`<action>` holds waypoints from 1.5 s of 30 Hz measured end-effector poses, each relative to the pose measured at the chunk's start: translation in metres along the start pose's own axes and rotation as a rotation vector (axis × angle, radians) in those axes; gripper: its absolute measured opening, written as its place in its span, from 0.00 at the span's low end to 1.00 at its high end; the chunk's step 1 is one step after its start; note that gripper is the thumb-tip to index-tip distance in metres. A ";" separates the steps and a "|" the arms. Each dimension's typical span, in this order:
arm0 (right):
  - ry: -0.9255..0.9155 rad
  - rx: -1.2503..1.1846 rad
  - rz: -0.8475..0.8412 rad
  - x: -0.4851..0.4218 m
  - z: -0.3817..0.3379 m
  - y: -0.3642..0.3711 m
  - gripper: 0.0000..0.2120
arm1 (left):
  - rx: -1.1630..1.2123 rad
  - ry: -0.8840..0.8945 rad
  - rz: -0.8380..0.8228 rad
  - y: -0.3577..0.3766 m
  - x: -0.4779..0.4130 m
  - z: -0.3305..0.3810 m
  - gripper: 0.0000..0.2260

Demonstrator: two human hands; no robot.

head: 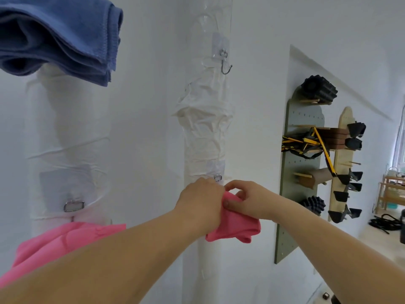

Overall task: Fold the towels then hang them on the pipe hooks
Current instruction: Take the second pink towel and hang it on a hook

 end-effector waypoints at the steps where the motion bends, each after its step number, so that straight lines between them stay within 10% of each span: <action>1: 0.004 0.011 0.008 0.000 0.000 0.000 0.11 | -0.036 0.016 0.024 -0.001 0.002 0.003 0.09; 9: -0.029 -0.150 0.157 0.005 0.016 0.019 0.11 | 0.260 -0.041 0.034 0.020 0.013 -0.009 0.13; 14: 0.138 -0.471 -0.050 0.014 0.024 0.016 0.15 | 0.393 -0.083 0.000 0.030 0.027 -0.015 0.14; 45: 0.114 0.152 0.183 0.005 -0.003 -0.003 0.19 | 0.209 -0.010 -0.084 -0.011 0.047 0.000 0.17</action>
Point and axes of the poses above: each hand's wrist, its own x-axis away from the middle knuckle, its own y-axis out of the palm, z = x × y, the point moved 6 cm from there along -x, towards the middle knuckle, and after that the axes turned 2 degrees about -z, right-handed, at the moved point
